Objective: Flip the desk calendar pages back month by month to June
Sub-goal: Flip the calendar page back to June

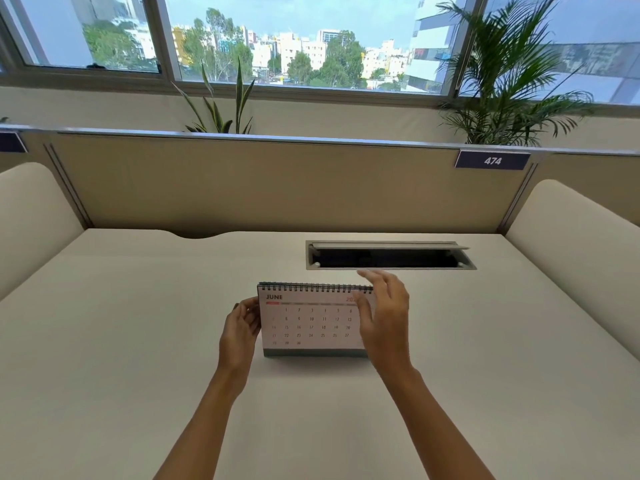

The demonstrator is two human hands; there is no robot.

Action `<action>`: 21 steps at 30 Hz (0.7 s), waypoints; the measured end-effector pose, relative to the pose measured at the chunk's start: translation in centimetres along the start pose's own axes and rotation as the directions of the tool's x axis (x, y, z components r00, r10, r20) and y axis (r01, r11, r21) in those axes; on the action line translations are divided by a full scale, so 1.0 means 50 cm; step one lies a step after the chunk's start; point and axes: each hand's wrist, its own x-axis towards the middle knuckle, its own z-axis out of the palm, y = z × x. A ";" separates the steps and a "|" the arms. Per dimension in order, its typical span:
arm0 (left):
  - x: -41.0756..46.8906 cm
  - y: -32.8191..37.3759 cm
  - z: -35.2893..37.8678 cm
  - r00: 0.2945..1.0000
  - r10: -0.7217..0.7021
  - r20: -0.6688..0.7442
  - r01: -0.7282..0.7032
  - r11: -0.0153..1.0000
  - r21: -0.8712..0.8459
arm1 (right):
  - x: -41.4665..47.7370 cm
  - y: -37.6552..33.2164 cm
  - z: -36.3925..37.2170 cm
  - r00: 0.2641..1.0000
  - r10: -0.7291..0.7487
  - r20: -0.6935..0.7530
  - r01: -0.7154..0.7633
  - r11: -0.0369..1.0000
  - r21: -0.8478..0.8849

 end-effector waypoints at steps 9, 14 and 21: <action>0.002 -0.001 0.000 1.000 0.000 0.000 0.000 1.000 -0.008 | -0.026 0.050 -0.019 0.807 0.569 -0.159 -0.498 0.799 0.336; 0.003 0.000 0.000 1.000 -0.006 0.007 0.006 1.000 -0.014 | -0.051 0.082 -0.009 0.737 0.673 0.064 -0.648 0.675 0.353; 0.004 0.000 0.001 1.000 -0.018 0.002 0.018 1.000 -0.014 | -0.066 0.082 0.003 0.697 0.676 0.240 -0.713 0.618 0.331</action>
